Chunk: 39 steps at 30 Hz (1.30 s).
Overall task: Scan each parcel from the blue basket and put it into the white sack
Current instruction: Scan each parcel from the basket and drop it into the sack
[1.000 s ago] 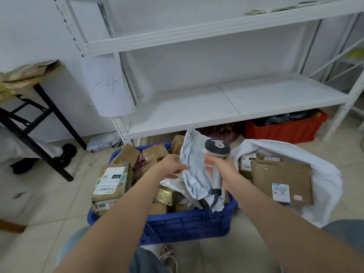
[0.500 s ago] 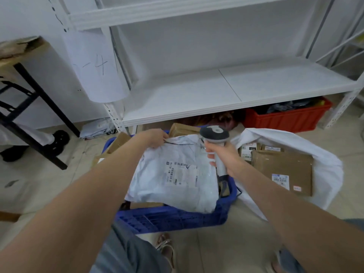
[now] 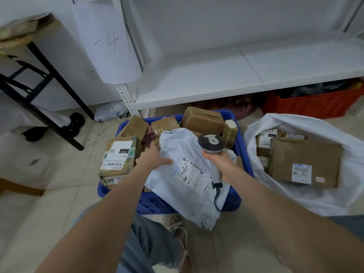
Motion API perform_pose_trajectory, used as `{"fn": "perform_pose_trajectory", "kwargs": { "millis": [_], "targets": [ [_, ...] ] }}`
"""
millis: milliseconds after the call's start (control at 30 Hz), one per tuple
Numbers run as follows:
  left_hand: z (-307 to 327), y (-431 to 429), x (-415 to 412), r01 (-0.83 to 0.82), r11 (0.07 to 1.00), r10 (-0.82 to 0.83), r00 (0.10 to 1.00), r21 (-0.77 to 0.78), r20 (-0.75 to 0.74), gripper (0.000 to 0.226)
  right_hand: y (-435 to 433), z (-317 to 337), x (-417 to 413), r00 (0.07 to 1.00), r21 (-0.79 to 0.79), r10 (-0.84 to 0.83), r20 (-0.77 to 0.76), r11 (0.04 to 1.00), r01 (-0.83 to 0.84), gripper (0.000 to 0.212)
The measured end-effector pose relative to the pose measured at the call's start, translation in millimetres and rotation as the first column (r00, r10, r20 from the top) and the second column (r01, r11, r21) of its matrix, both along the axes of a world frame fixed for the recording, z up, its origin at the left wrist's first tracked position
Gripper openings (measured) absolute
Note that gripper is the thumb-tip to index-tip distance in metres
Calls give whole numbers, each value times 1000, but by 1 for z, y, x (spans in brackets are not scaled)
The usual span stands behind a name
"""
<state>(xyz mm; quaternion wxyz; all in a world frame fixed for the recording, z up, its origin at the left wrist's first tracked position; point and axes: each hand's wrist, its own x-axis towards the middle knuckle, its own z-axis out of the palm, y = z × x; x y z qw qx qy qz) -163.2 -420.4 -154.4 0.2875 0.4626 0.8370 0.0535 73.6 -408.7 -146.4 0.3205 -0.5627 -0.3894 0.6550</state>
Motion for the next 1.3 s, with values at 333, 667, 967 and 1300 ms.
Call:
{"fn": "perform_pose_trajectory", "kwargs": {
  "millis": [333, 667, 967, 1300],
  "targets": [
    [62, 10, 16, -20, 976, 32, 998, 215, -52, 37, -5, 49, 42, 998, 56, -52, 27, 997, 51, 19],
    [72, -7, 44, -388, 813, 232, 899, 433, 371, 31, -50, 92, 73, 998, 111, -61, -25, 992, 63, 13],
    [70, -15, 59, -420, 788, 242, 883, 450, 402, 32, -77, 90, 70, 997, 52, -57, -57, 997, 60, 12],
    [71, -19, 64, -425, 795, 233, 873, 433, 429, 35, -78, 91, 67, 995, 22, -77, -64, 997, 79, 9]
  ]
}}
